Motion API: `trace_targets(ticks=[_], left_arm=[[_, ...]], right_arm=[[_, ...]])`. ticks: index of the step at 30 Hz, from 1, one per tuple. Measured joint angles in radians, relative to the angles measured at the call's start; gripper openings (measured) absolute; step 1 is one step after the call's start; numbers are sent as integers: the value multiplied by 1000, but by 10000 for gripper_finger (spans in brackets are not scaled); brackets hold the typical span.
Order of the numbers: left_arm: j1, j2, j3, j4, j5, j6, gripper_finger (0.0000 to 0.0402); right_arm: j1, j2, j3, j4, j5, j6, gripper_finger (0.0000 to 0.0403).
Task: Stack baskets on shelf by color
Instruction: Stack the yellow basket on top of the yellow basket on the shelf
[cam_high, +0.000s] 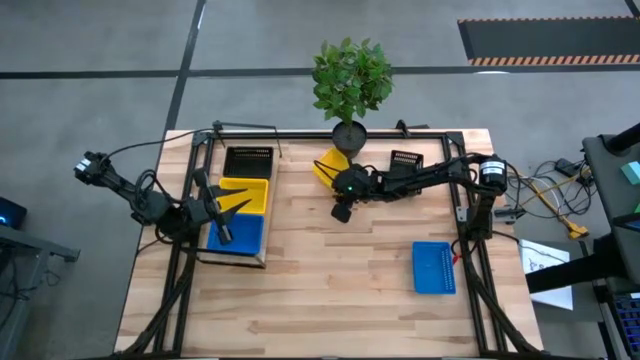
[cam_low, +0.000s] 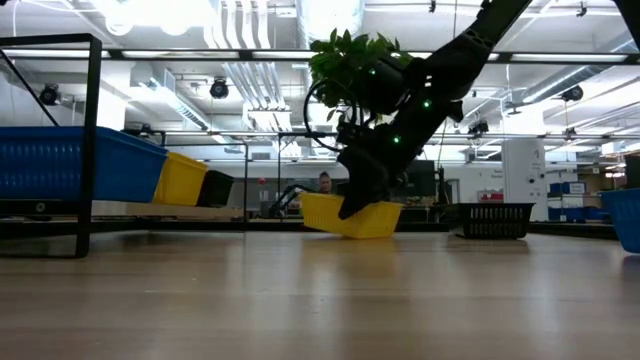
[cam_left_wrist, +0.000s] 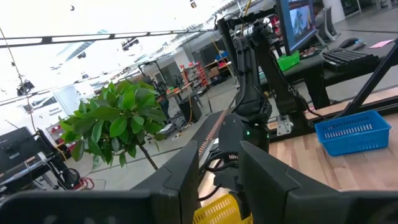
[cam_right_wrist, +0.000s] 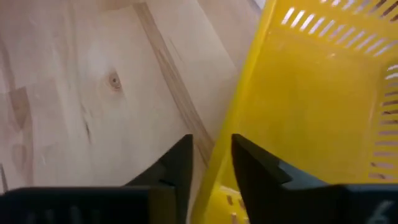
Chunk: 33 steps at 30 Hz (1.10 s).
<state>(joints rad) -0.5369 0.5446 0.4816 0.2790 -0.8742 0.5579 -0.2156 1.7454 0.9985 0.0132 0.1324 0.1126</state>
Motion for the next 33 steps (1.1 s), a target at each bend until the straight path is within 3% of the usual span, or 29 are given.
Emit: trace_targets(ticks=[6, 16, 24, 33], left_arm=[[0, 0, 0, 0, 0, 0, 97], [0, 0, 0, 0, -6, 0, 97], [-1, -23, 0, -13, -60, 0, 97], [0, -31, 0, -13, -104, 0, 97]], right_arm=[[11, 0, 19, -5, 0, -35, 15], [78, 0, 178, -196, 9, -104, 9], [156, 0, 364, -435, 155, -181, 9], [192, 2, 503, -463, 152, -243, 9]])
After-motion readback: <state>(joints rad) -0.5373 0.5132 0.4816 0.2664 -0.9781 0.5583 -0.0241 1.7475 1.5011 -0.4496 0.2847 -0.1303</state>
